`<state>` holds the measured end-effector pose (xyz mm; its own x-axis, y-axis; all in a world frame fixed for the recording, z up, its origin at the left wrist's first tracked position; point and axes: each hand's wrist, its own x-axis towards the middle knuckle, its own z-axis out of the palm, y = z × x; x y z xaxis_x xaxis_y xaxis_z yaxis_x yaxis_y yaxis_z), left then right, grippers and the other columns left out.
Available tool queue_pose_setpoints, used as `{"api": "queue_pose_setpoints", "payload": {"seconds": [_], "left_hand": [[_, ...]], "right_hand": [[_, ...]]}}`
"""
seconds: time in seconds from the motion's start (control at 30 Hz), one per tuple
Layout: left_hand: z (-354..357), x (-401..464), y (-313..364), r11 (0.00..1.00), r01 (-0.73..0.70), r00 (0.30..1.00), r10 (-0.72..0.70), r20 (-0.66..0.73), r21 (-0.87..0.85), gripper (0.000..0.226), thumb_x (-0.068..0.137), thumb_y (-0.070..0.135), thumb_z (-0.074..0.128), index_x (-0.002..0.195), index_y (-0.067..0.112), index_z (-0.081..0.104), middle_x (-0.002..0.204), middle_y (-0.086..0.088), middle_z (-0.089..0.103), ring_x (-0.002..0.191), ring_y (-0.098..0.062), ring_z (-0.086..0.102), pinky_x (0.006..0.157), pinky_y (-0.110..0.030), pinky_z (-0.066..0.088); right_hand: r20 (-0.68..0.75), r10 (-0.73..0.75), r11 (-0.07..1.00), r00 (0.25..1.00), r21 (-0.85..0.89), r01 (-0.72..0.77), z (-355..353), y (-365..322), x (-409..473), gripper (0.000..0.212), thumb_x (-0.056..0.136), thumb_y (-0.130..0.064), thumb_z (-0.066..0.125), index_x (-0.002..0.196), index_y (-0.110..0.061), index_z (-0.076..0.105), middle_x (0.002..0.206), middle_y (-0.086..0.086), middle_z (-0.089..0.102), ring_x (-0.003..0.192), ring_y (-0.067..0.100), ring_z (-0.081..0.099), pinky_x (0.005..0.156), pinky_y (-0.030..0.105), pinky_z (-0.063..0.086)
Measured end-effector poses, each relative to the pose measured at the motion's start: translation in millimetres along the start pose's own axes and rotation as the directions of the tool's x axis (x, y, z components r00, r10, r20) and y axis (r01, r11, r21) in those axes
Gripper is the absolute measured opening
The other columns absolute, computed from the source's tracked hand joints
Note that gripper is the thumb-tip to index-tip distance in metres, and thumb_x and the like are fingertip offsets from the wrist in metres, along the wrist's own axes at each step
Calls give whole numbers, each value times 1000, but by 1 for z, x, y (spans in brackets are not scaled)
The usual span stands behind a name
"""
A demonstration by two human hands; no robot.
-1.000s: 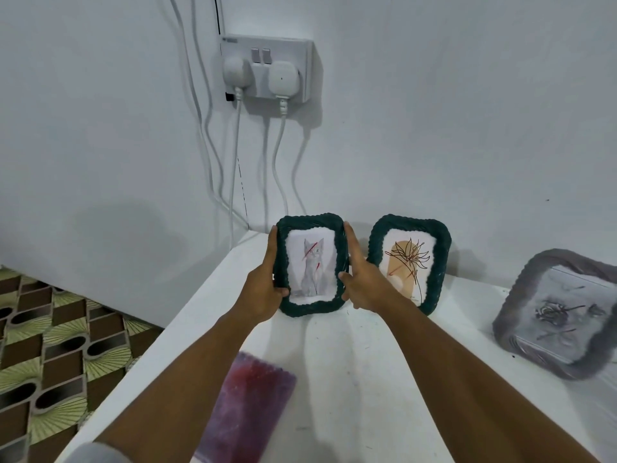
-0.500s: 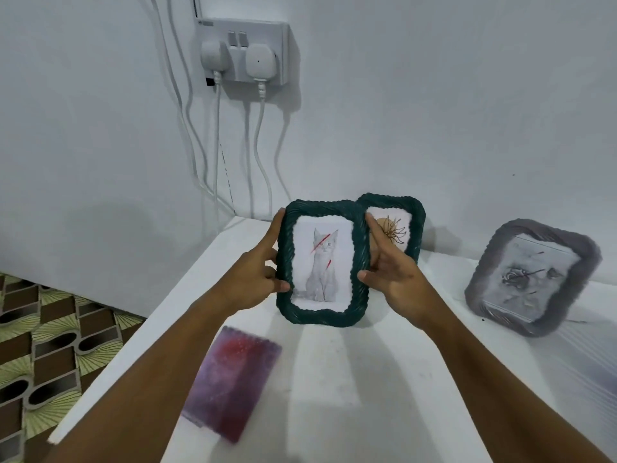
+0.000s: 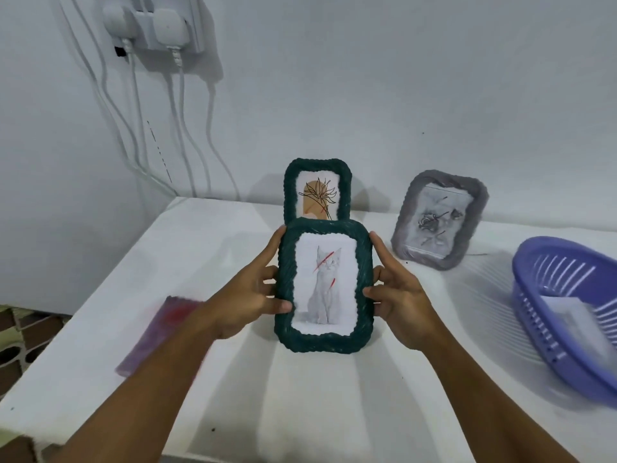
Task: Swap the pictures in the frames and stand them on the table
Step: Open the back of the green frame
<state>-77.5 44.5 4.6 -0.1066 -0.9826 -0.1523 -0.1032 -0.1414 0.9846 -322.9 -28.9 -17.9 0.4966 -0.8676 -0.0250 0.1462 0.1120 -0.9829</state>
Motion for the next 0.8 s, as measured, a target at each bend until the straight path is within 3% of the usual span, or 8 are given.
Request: {"api": "queue_pose_setpoints", "payload": {"seconds": [0.07, 0.17, 0.33, 0.37, 0.43, 0.57, 0.73, 0.8], "left_hand": [[5, -2, -1, 994, 2, 998, 4, 56, -111, 108, 70, -10, 69, 138, 60, 22, 127, -14, 55, 108, -34, 60, 88, -44, 53], [8, -2, -3, 974, 24, 996, -5, 85, -223, 104, 68, -7, 66, 141, 52, 23, 124, -8, 58, 100, -24, 62, 83, -37, 53], [18, -4, -17, 962, 45, 996, -24, 82, -269, 103, 68, -9, 64, 143, 48, 24, 121, -1, 60, 98, -23, 60, 84, -36, 52], [20, -4, -18, 960, 41, 997, -21, 75, -278, 102, 68, -10, 63, 141, 50, 26, 121, 0, 61, 97, -23, 60, 83, -36, 52], [24, -4, -18, 957, 34, 998, -17, 63, -286, 102, 67, -10, 63, 139, 52, 27, 122, 0, 60, 96, -23, 60, 82, -35, 53], [26, -4, -10, 963, 34, 999, -30, 18, -268, 104, 64, -14, 64, 141, 47, 27, 106, -3, 60, 87, -19, 63, 73, -30, 54], [28, -7, 2, 964, 31, 994, -58, -97, -265, 88, 78, -16, 59, 145, 33, 30, 75, -4, 47, 78, -18, 59, 64, -28, 53], [28, -7, 5, 951, 42, 983, -94, -158, -305, 84, 77, -17, 61, 144, 26, 35, 72, -3, 46, 72, -18, 60, 60, -29, 53]], "right_hand": [[-29, 5, 997, 1000, 82, -3, -1, 0, -8, 78, 84, 19, 42, 136, -38, 48, 84, 14, 41, 87, 28, 50, 77, 43, 48], [-80, 20, 982, 997, 190, -4, -2, -3, -12, 73, 79, 16, 44, 136, -29, 51, 76, 12, 38, 82, 22, 50, 83, 32, 40], [-105, 72, 963, 992, 267, -41, 5, 1, -19, 69, 72, 4, 45, 130, -33, 56, 107, 30, 53, 107, 32, 52, 107, 46, 34], [-130, 76, 965, 989, 258, -40, 6, 3, -20, 68, 77, 6, 40, 130, -34, 56, 116, 23, 60, 112, 31, 54, 108, 48, 35], [-150, 80, 958, 985, 286, -35, 8, 6, -21, 69, 80, 8, 34, 131, -34, 55, 122, 8, 62, 114, 28, 57, 104, 48, 41], [-130, 142, 927, 981, 365, -86, 11, 6, -20, 67, 83, 6, 32, 131, -35, 53, 122, 4, 66, 107, 25, 62, 87, 40, 52], [-158, 251, 910, 955, 375, -178, 5, 16, -22, 63, 85, 5, 38, 137, -29, 49, 126, 14, 61, 115, 31, 58, 101, 46, 44], [-125, 297, 934, 946, 244, -261, 6, 17, -25, 50, 95, -7, 39, 136, -35, 46, 123, 9, 64, 115, 34, 58, 98, 45, 45]]}}
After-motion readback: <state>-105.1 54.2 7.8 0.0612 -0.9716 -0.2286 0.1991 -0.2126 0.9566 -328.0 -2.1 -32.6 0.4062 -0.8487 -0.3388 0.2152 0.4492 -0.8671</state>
